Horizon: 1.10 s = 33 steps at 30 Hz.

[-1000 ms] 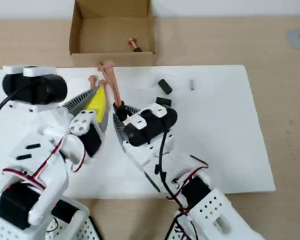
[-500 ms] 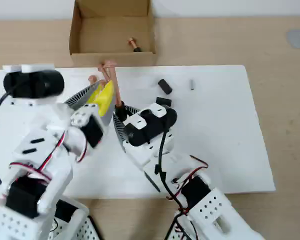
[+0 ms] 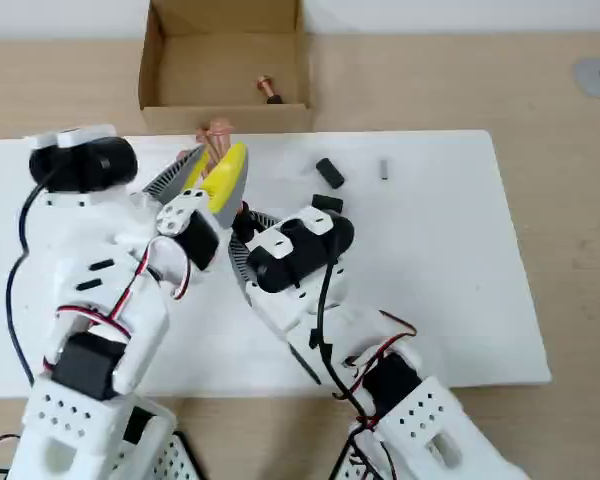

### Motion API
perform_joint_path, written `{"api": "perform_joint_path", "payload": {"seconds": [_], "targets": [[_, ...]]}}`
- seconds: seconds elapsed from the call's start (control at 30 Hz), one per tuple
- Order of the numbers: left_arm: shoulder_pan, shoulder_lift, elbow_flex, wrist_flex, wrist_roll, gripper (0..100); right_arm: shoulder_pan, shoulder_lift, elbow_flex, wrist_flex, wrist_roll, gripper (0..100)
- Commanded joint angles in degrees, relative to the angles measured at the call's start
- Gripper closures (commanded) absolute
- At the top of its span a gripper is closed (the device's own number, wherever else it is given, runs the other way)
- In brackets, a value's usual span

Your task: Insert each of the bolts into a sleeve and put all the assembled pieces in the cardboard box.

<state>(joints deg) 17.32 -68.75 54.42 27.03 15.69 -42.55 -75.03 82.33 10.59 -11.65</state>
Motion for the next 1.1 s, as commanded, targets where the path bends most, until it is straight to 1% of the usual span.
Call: {"api": "perform_joint_path", "payload": {"seconds": [0.0, 0.27, 0.37, 0.43, 0.53, 0.6, 0.67, 0.8, 0.93, 1.0, 1.07], "targets": [[-0.53, 1.63, 0.62, -5.19, -3.78, 88, -0.92, -1.54, -4.97, -0.26, -0.09, 98.9], [-0.62, 11.30, -3.16, -5.71, -7.56, 99, -0.84, -1.63, -4.97, -0.35, -0.09, 98.9], [-0.62, 10.68, -4.57, -5.19, -7.56, 100, -0.84, -1.63, -4.97, -0.35, -0.09, 98.9], [-0.44, 8.48, -6.77, -1.58, -6.07, 100, -0.75, -1.63, -4.97, -0.35, -0.18, 98.9], [0.00, 2.07, -12.84, 10.20, -2.73, 100, -0.75, -1.63, -4.79, -0.35, -0.26, 98.9], [2.55, -3.38, -16.44, 17.14, -2.99, 100, -0.75, -1.63, -4.79, -0.35, -0.26, 98.9], [4.40, -9.10, -18.11, 21.98, -4.04, 100, -0.75, -1.63, -4.79, -0.35, -0.26, 98.9], [5.54, -18.33, -18.29, 25.67, -7.30, 100, -0.75, -1.54, -4.79, -0.53, -0.26, 98.9], [5.45, -19.91, -19.34, 28.13, -9.93, 100, -0.84, -1.45, -4.79, -0.53, -0.26, 98.9], [3.25, -19.82, -21.54, 28.48, -11.08, 100, -0.84, -1.45, -4.79, -0.53, -0.26, 98.9], [-0.62, -19.82, -24.00, 28.13, -11.16, 100, -0.84, -1.45, -4.79, -0.35, -0.26, 98.9]]}}
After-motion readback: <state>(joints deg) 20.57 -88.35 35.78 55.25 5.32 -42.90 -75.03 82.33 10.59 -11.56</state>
